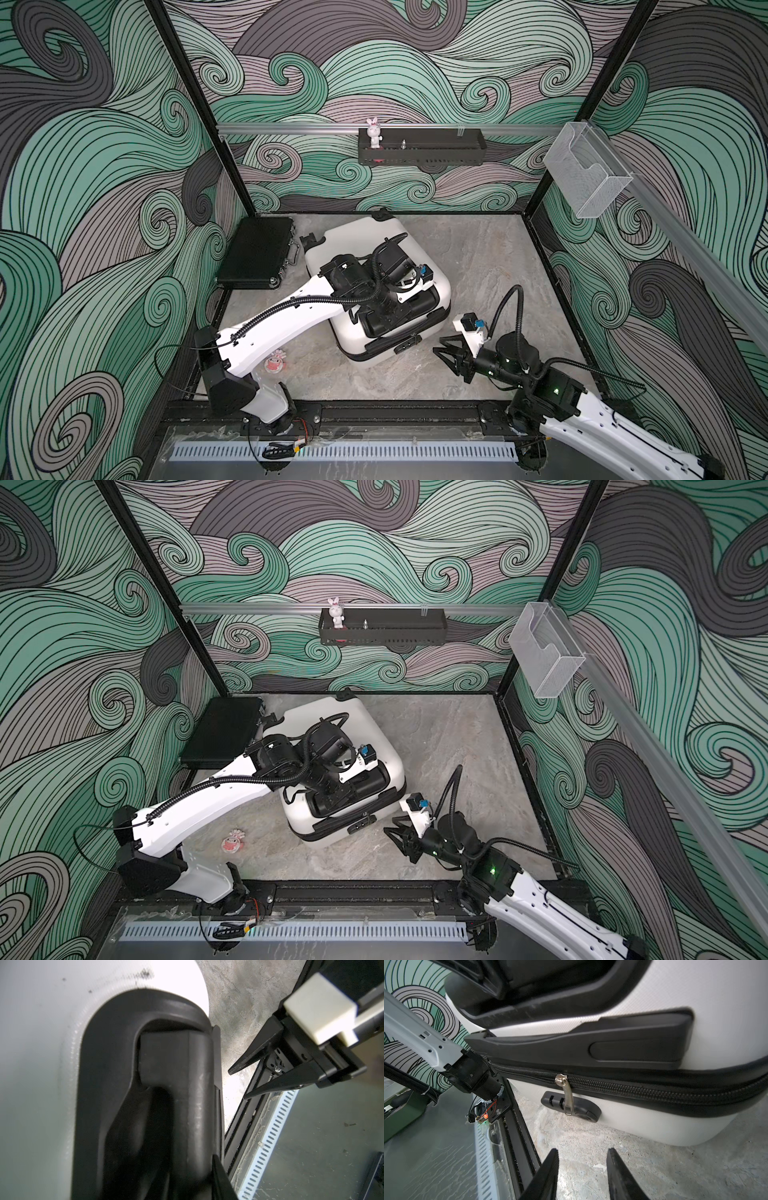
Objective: Open the suitcase zippers
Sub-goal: Unzip the zipper on the suitcase.
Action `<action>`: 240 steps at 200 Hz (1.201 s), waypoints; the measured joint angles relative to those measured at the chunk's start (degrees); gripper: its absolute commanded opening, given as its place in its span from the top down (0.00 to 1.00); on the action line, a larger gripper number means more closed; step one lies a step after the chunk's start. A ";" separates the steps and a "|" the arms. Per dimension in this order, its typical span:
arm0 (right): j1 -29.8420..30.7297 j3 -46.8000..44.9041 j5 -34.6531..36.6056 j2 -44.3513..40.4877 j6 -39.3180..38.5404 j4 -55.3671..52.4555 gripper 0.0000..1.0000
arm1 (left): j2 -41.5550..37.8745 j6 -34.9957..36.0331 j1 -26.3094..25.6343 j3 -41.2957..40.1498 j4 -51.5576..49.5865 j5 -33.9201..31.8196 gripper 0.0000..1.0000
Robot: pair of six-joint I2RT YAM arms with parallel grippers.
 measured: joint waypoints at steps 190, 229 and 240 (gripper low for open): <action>1.92 -3.43 5.44 14.05 2.14 21.57 0.66 | 0.07 -3.89 0.61 0.00 4.98 3.17 1.00; 1.90 -3.43 6.58 17.14 2.14 24.74 0.71 | 0.07 -4.09 0.96 -0.02 5.22 3.48 1.00; 1.90 -3.43 6.84 17.90 2.14 25.57 0.75 | 0.07 -4.11 1.16 -0.04 5.22 3.48 1.00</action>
